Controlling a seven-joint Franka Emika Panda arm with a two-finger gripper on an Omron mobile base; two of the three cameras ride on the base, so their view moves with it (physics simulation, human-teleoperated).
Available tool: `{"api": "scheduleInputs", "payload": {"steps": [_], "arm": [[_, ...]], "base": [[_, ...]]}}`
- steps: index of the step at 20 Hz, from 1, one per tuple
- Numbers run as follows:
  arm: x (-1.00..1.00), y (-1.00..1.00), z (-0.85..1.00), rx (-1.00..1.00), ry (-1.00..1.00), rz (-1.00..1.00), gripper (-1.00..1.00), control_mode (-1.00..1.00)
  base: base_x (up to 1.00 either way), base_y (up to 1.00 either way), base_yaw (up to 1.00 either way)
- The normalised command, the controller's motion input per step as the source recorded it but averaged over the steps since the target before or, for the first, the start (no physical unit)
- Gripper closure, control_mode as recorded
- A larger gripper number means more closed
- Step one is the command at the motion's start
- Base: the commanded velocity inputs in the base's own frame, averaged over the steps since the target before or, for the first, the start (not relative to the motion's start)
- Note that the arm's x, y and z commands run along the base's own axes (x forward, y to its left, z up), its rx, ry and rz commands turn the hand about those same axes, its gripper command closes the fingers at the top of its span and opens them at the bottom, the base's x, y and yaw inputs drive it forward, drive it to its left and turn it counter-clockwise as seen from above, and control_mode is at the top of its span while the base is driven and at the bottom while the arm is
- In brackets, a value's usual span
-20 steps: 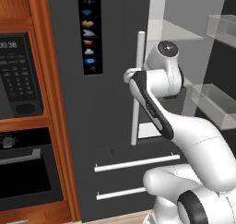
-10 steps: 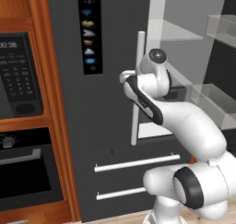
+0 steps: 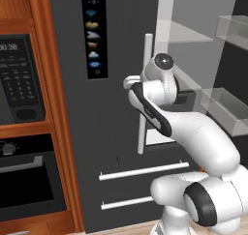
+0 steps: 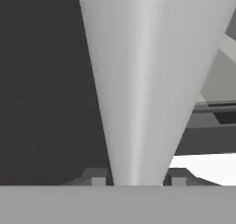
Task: There is a bowl on the dining counter. Grab a lemon wedge from the fridge and place it in the bowl. Then get the liquor bottle and glass cup from the cabinet and place them next to the bowl.
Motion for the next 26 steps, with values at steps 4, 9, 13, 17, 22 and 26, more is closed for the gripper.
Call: {"api": "scheduleInputs", "payload": {"steps": [4, 9, 13, 17, 22, 26], "arm": [[-0.94, 0.99, 0.01, 0.00, 0.15, 0.00, 1.00, -1.00], [-1.00, 1.00, 0.00, -0.01, 0.05, 0.05, 1.00, -1.00], [-1.00, 1.00, -0.07, -0.08, -0.04, 0.08, 1.00, -1.00], [-0.99, 1.00, -0.10, -0.08, -0.03, 0.08, -1.00, -1.00], [-0.97, 0.38, 0.28, 0.09, 0.03, 0.10, -1.00, -1.00], [-1.00, -0.47, 0.28, 0.28, -0.05, 0.20, -1.00, -1.00]], "base": [[0.00, 0.00, 0.00], [0.00, 0.00, 0.00], [0.00, 0.00, 0.00], [0.00, 0.00, 0.00], [0.00, 0.00, 0.00], [0.00, 0.00, 0.00]]}}
